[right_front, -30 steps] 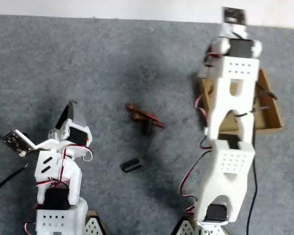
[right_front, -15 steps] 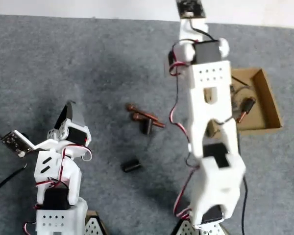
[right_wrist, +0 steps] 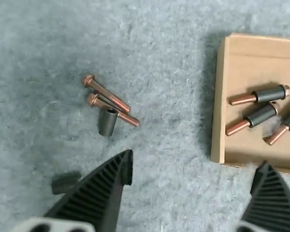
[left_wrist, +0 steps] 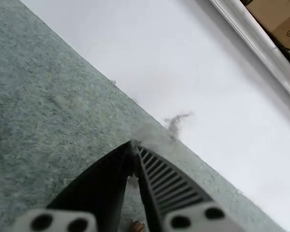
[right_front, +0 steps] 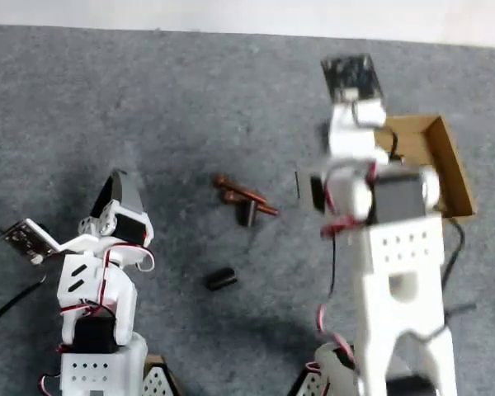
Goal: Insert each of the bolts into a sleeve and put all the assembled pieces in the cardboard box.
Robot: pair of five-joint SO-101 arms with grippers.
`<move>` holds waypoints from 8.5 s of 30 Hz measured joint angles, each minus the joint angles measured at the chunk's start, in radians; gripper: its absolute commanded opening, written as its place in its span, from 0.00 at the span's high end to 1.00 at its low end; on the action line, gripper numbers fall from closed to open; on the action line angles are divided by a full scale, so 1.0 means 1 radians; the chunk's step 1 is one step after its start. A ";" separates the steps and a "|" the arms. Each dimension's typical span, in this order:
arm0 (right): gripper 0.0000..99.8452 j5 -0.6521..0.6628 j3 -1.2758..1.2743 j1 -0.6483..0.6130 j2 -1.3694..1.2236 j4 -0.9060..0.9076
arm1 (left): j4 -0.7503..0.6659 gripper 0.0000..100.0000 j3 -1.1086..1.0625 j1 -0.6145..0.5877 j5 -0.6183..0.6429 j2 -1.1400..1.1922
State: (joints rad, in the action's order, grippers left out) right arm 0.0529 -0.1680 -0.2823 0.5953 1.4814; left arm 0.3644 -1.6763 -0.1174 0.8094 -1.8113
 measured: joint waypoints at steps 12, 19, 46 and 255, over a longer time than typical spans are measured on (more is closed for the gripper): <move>0.66 0.149 -0.741 -0.166 0.256 -0.433 | 0.018 0.99 0.000 0.000 -0.028 0.000; 0.66 0.173 -0.704 -0.471 0.017 -0.493 | 0.018 0.99 0.000 -0.020 -0.028 0.000; 0.66 0.631 -0.600 -0.666 -0.508 -0.577 | 0.018 0.99 0.000 -0.195 0.055 0.000; 0.99 0.295 -1.508 0.192 1.223 -0.801 | 0.388 0.96 1.438 0.393 0.321 2.173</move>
State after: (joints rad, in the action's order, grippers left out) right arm 0.3475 -1.6763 -0.0905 1.8182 0.6805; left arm 0.7526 -0.2386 0.2754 1.1301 0.3613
